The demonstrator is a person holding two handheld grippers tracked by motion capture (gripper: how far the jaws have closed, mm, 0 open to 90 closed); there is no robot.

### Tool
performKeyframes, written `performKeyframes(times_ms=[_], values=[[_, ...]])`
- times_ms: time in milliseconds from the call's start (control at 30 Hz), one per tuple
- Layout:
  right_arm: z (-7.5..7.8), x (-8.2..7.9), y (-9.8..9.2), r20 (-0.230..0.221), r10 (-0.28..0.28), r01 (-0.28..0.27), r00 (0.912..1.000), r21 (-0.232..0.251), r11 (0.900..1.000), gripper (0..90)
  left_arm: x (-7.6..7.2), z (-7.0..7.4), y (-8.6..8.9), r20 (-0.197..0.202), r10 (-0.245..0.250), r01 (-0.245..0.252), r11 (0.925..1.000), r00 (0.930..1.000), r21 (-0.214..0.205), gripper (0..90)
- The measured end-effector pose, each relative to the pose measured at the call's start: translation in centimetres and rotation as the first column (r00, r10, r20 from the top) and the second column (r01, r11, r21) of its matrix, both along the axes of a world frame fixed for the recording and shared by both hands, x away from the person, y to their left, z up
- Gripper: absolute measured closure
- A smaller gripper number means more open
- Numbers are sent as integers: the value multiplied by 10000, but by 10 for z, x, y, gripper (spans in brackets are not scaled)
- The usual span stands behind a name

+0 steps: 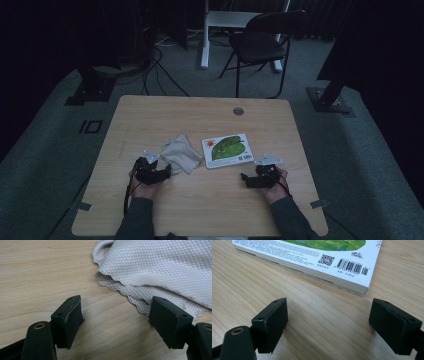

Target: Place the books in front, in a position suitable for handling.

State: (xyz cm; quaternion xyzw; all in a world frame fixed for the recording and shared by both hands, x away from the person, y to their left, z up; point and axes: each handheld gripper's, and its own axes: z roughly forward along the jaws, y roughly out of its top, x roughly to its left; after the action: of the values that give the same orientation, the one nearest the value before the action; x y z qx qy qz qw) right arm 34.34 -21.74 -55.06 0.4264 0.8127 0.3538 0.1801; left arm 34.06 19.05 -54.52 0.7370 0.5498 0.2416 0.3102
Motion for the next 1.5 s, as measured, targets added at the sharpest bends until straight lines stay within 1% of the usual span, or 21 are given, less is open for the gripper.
performKeyframes(times_ms=[233, 333, 433, 500, 567, 700, 733, 767, 867, 900, 933, 967, 1067, 1100, 1133, 1167, 1333, 1367, 1400, 1433, 1500], values=[[0, 0, 1, 3, -111, 111, 9999, -20, 9999, 150, -2, 1, -3, 71, -312, 312, 9995, 9995, -5, 350], [0, 0, 1, 3, -126, 126, 9999, -15, 9999, 149, -6, 3, -11, 256, -509, 496, 9976, 9984, 480, 352], [0, 0, 1, 2, -132, 132, 9999, -13, 9999, 150, -9, 5, -15, 382, -764, 744, 9959, 9963, 510, 352], [1, 0, 1, -2, -150, 150, 9999, -29, 9999, 180, -13, 8, -21, 571, -1124, 1085, 9918, 9920, 680, 352], [3, -1, -1, 52, -204, 204, 9998, 11, 9998, 294, -17, 11, -26, 733, -1436, 1383, 9877, 9869, 730, 351], [7, -2, -5, 294, -402, 397, 9988, 200, 9990, 295, -22, 16, -33, 920, -1798, 1737, 9822, 9794, 713, 347], [9, -1, -7, 369, -469, 459, 9982, 270, 9986, 297, -24, 19, -39, 1029, -2045, 1976, 9776, 9734, 728, 346], [9, -1, -7, 369, -469, 459, 9982, 270, 9986, 297, -24, 19, -39, 1029, -2045, 1976, 9776, 9734, 728, 344], [15, -1, -8, 750, -480, 455, 9960, 344, 9984, 329, -28, 23, -49, 1343, -2560, 2428, 9642, 9573, 1068, 345], [15, -1, -8, 750, -480, 455, 9960, 344, 9984, 329, -28, 23, -49, 1343, -2560, 2428, 9642, 9573, 1068, 345], [19, -1, -6, 970, -462, 428, 9942, 368, 9984, 333, -30, 23, -53, 1363, -2786, 2641, 9576, 9507, 1155, 345], [19, -1, -6, 970, -462, 428, 9942, 368, 9984, 333, -30, 23, -53, 1363, -2786, 2641, 9576, 9507, 1155, 345], [23, 2, -3, 1120, -365, 339, 9930, 251, 9991, 332, -33, 28, -58, 1676, -3216, 3100, 9463, 9319, 919, 345], [24, 4, -3, 1154, -356, 331, 9927, 237, 9992, 332, -33, 28, -58, 1676, -3216, 3100, 9463, 9319, 919, 345], [25, 6, -3, 1156, -346, 320, 9927, 235, 9992, 332, -33, 31, -60, 1834, -3418, 3346, 9398, 9217, 699, 344], [26, 7, -2, 1157, -358, 329, 9926, 268, 9991, 332, -33, 31, -62, 1870, -3502, 3451, 9366, 9178, 601, 344], [28, 16, -2, 1070, -348, 321, 9936, 267, 9991, 332, -32, 30, -74, 1754, -3832, 3782, 9236, 9069, 626, 341], [28, 18, -3, 1053, -359, 331, 9938, 279, 9991, 332, -32, 30, -74, 1754, -3832, 3782, 9236, 9069, 626, 341], [27, 19, -3, 1025, -391, 362, 9940, 301, 9989, 332, -31, 28, -80, 1645, -4074, 3995, 9132, 8983, 799, 341], [27, 19, -3, 1025, -391, 362, 9940, 301, 9989, 332, -31, 28, -80, 1645, -4074, 3995, 9132, 8983, 799, 341], [25, 23, -5, 925, -451, 415, 9947, 404, 9983, 331, -29, 24, -90, 1485, -4331, 4260, 9013, 8890, 783, 341]])
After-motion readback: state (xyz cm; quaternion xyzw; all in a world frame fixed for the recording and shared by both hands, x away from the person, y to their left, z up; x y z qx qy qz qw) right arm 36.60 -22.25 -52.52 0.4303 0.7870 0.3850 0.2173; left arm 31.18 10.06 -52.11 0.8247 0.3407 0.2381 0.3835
